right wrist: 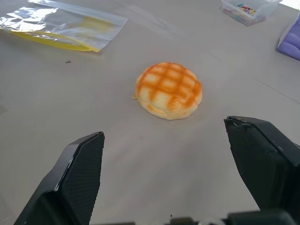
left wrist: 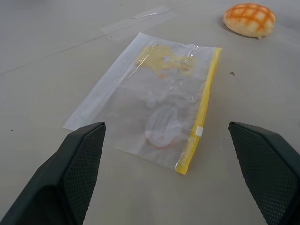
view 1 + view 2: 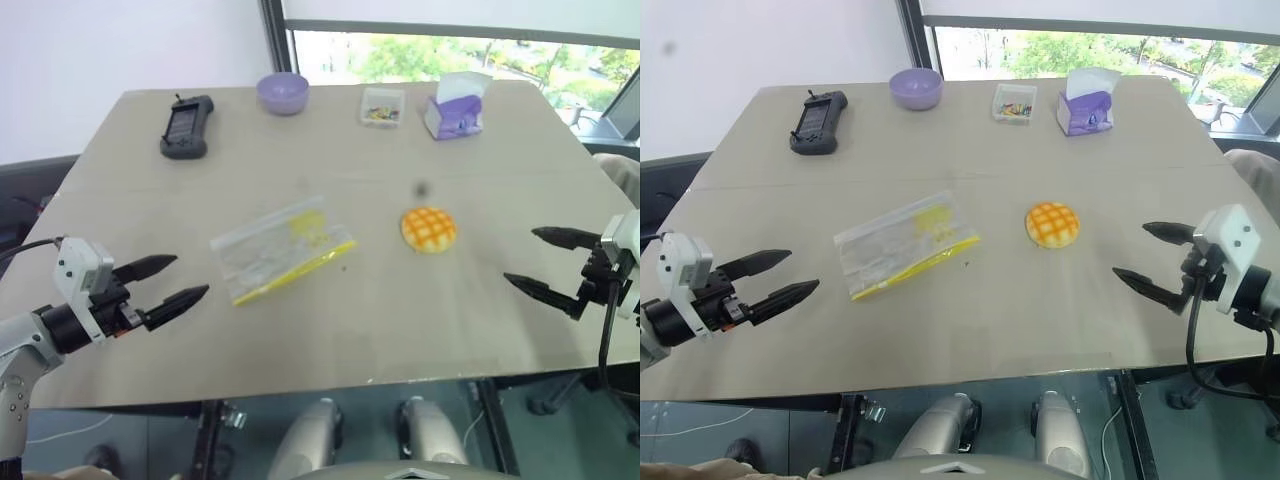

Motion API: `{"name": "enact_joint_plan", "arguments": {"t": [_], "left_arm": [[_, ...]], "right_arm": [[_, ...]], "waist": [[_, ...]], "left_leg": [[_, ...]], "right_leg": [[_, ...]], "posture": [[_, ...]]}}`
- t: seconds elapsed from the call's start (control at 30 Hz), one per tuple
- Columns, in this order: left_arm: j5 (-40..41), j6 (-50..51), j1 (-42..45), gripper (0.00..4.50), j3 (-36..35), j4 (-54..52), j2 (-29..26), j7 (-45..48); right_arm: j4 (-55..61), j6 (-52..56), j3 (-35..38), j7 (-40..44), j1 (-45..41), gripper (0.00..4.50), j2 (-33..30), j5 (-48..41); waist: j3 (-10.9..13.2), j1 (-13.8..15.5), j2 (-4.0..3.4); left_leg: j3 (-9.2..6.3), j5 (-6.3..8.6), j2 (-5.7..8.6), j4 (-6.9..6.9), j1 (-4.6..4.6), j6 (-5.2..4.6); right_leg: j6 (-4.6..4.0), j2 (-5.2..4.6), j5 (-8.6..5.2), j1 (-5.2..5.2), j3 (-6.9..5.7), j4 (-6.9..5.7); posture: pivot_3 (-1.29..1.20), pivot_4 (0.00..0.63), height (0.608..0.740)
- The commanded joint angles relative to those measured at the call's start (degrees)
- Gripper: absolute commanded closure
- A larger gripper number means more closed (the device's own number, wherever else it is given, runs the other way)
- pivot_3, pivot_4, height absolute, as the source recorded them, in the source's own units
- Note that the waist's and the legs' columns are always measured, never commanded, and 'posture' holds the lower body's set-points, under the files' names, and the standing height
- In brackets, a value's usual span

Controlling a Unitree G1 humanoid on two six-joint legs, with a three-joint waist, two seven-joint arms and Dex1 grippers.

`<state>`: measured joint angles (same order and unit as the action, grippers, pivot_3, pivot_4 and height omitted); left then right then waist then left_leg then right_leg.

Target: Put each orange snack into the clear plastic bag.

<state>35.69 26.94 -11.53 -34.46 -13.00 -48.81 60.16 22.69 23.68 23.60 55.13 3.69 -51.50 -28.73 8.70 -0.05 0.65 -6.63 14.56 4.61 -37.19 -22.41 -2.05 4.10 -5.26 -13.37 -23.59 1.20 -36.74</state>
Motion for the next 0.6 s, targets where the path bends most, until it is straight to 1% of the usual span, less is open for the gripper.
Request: {"name": "enact_joint_plan", "arguments": {"t": [0.03,0.13,0.27,0.4,0.53,0.6], "left_arm": [[0.7,-0.1,1.2,0.05,-1.1,-1.0,-0.7,-0.7],[1.3,0.7,3.1,0.05,0.5,-1.3,0.6,-2.7],[0.6,0.8,3.9,0.05,2.5,-2.2,1.7,-5.0],[0.4,1.3,6.6,0.05,3.9,-2.3,3.7,-9.6],[5.7,11.3,9.7,0.05,3.2,-2.9,5.2,-17.1],[12.8,24.0,9.4,0.05,0.3,-2.9,4.3,-22.1]], "right_arm": [[2.1,0.0,0.0,-1.7,-1.1,0.0,1.1,-0.7],[2.3,-0.5,-2.3,-3.5,-2.8,0.0,2.6,-0.1],[1.8,-0.4,-4.0,-4.4,-5.2,0.0,3.0,0.5],[1.1,-1.3,-5.6,-4.7,-7.5,0.0,3.0,1.5],[-0.1,-1.9,-8.9,-5.2,-11.5,0.0,4.5,2.0],[-0.1,-2.0,-10.2,-5.0,-12.2,0.0,5.7,1.8]], "waist": [[0.0,0.0,0.0],[0.0,0.1,-0.01],[0.1,0.1,-0.08],[0.1,0.5,-0.06],[0.1,0.7,-0.05],[0.1,0.6,-0.03]], "left_leg": [[0.0,0.0,0.0,0.0,0.0,0.0],[-0.07,0.0,0.0,0.0,0.0,0.0],[-0.01,0.0,0.01,0.0,0.0,0.0],[-0.04,0.0,0.02,0.0,-0.01,0.0],[-0.06,-0.01,0.03,0.0,-0.01,0.01],[-0.06,-0.01,0.03,-0.01,-0.01,0.01]], "right_leg": [[0.0,0.0,0.0,0.0,0.0,0.0],[0.0,0.0,0.0,0.01,-0.05,-0.01],[0.01,0.0,0.0,-0.02,0.01,-0.01],[0.01,0.01,0.01,-0.02,-0.04,-0.01],[0.01,0.03,0.02,-0.03,-0.04,-0.02],[0.02,0.12,0.02,-0.05,-0.04,-0.03]], "posture": [[0.0,0.15,0.74],[0.0,0.15,0.74],[0.0,0.15,0.74],[0.0,0.15,0.74],[0.0,0.15,0.74],[0.0,0.15,0.74]]}}
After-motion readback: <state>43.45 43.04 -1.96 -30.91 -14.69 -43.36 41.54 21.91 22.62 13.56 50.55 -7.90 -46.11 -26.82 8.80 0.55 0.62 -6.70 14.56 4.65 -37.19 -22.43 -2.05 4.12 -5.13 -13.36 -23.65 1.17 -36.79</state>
